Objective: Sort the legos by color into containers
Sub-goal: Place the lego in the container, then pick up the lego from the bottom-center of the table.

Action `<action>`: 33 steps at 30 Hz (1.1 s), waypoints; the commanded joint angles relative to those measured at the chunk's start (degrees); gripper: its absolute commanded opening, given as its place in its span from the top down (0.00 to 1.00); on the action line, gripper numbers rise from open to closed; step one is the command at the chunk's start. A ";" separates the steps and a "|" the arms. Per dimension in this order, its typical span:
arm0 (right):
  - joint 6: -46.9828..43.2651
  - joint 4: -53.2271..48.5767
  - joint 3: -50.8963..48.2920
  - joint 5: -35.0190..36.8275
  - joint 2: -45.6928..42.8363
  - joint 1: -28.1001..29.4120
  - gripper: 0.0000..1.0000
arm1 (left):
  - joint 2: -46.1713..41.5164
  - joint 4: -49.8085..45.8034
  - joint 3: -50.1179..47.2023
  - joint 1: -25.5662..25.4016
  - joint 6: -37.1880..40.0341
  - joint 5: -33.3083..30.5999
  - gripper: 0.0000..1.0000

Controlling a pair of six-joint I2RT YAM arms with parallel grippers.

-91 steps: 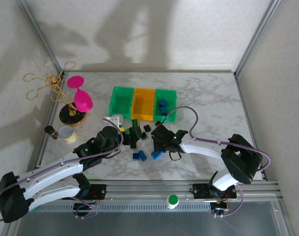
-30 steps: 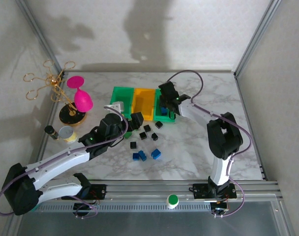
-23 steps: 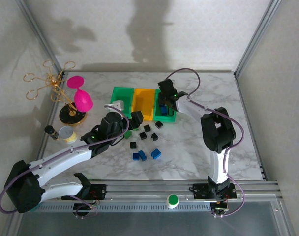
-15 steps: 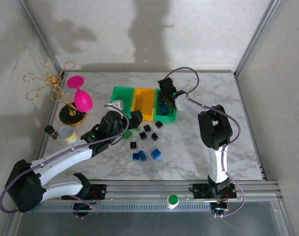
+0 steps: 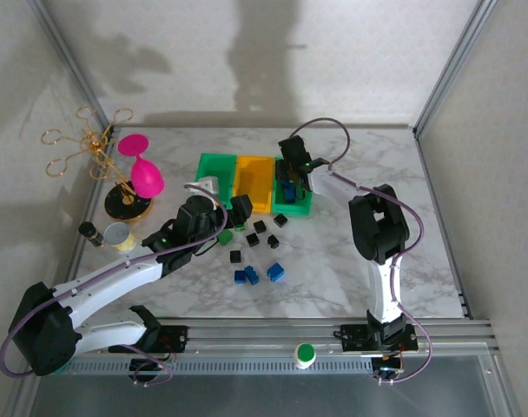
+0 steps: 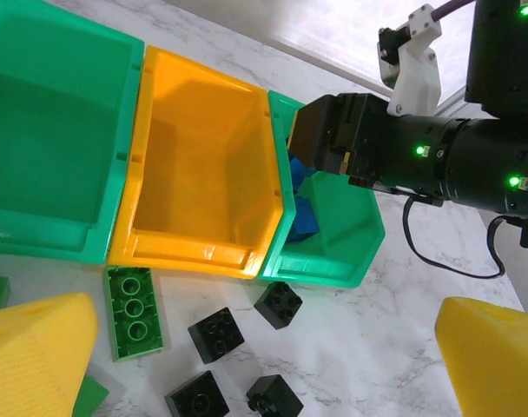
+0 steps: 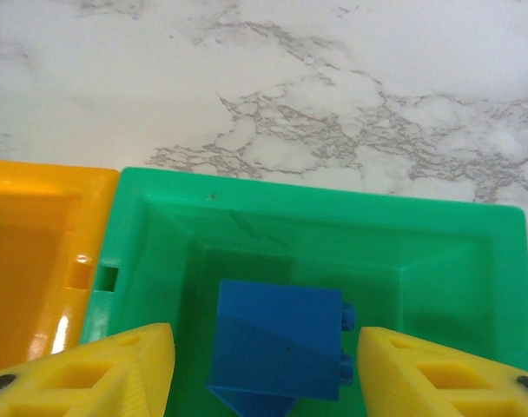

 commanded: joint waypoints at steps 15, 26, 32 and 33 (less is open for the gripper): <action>2.75 -1.35 -14.87 -0.91 -21.50 3.34 0.42 | -5.55 -0.44 -1.39 -0.01 -2.01 3.91 0.01; 10.29 -6.32 -31.34 0.11 -33.95 13.07 0.38 | -12.30 -3.44 -6.87 -2.88 -5.71 3.00 0.00; 14.63 -7.40 -36.61 -1.82 -35.36 17.54 0.35 | -16.26 -5.59 -10.00 -3.62 -7.12 1.65 0.01; 15.45 -6.79 -37.49 -2.07 -35.46 18.35 0.34 | -16.64 -6.08 -10.33 -3.62 -7.18 1.31 0.01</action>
